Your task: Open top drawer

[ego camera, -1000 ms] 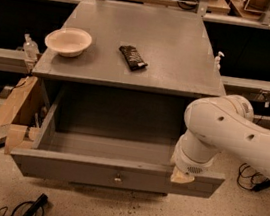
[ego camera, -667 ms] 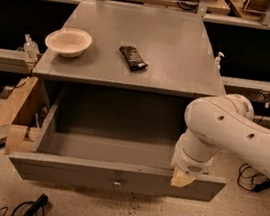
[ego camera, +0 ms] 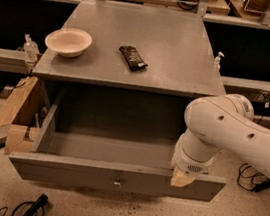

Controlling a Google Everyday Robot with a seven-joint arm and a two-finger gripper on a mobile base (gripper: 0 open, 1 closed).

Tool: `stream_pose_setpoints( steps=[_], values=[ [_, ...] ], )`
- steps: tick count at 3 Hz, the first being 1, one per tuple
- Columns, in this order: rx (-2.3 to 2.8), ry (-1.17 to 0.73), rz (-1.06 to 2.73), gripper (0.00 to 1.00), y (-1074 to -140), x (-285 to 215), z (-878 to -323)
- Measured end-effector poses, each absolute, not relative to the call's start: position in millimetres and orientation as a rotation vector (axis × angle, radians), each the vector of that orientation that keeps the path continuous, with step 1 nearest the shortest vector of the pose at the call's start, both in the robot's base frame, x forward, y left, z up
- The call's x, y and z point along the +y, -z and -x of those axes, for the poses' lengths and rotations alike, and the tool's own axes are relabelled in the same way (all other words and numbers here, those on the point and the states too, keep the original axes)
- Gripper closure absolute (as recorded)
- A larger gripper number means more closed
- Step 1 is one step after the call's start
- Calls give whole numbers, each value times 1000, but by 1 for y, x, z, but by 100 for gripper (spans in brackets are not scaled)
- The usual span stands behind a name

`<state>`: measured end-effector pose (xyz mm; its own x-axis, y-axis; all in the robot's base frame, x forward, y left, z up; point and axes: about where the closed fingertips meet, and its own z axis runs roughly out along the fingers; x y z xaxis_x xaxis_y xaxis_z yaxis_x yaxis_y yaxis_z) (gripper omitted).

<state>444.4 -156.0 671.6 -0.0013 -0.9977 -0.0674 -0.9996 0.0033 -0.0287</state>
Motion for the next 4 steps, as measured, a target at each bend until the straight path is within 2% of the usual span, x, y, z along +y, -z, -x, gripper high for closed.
stream_pose_setpoints(
  steps=[2,3,4],
  values=[
    [2176,-37,2171,5,-673,-157,-443],
    [2176,-35,2171,0,-673,-157,-443],
    [2176,-35,2171,0,-673,-157,-443]
  ],
)
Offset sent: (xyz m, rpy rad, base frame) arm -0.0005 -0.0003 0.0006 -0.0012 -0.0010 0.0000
